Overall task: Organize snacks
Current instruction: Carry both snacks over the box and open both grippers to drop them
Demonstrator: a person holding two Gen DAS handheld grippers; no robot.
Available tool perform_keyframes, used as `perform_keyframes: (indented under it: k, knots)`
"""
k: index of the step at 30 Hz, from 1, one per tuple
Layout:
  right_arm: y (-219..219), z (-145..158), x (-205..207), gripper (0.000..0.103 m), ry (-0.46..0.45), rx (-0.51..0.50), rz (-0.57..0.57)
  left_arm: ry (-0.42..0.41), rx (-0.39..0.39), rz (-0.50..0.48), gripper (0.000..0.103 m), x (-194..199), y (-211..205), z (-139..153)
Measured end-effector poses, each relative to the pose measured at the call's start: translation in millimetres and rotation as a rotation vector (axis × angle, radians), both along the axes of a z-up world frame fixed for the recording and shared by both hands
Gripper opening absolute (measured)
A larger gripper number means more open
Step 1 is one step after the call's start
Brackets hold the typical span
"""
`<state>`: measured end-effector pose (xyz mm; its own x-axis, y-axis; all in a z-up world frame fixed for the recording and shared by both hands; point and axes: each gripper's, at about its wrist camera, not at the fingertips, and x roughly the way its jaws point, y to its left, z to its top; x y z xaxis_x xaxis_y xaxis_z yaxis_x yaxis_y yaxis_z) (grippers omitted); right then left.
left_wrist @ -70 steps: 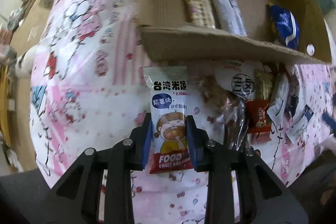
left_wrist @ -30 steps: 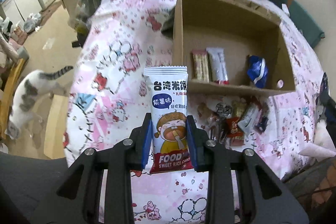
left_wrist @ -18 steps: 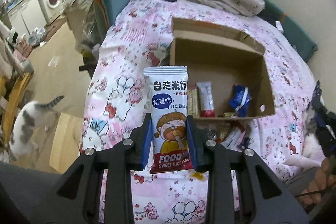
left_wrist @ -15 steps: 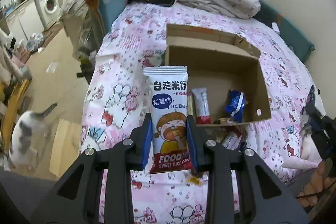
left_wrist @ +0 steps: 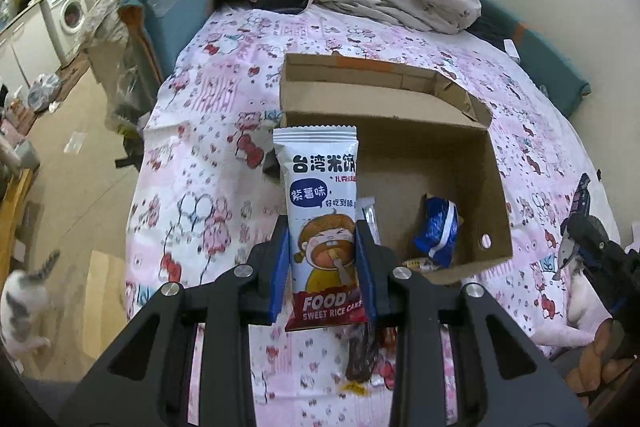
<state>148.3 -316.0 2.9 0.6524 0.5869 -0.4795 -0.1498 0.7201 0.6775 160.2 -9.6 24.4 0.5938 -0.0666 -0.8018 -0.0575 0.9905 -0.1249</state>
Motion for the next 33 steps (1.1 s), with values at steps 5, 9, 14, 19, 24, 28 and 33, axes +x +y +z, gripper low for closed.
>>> perform_keyframes:
  k: [5, 9, 14, 19, 24, 28, 33]
  knots:
    - [7.4, -9.7, 27.6, 0.018, 0.029, -0.043, 0.01, -0.022, 0.006, -0.03, 0.026, 21.7, -3.1, -6.1]
    - [15.5, -18.6, 47.9, 0.018, 0.046, -0.079, 0.031, -0.026, 0.015, -0.05, 0.026, 36.5, -9.4, -14.1]
    - [22.4, -37.7, 74.4, 0.018, 0.093, -0.099, 0.05, -0.009, 0.009, -0.067, 0.026, 51.1, -15.9, -27.2]
    - [28.7, -74.4, 88.7, 0.018, 0.222, -0.102, 0.063, 0.034, -0.015, -0.074, 0.026, 59.9, -19.8, -48.0]
    - [43.2, -85.9, 88.6, 0.018, 0.256, -0.14, 0.109, 0.068, -0.035, -0.082, 0.027, 62.6, -22.3, -68.0]
    - [50.7, -87.1, 86.1, 0.018, 0.267, -0.147, 0.138, 0.086, -0.04, -0.073, 0.027, 63.3, -21.3, -77.6]
    - [62.4, -91.5, 86.8, 0.018, 0.275, -0.212, 0.174, 0.117, -0.029, -0.074, 0.027, 65.3, -17.3, -88.1]
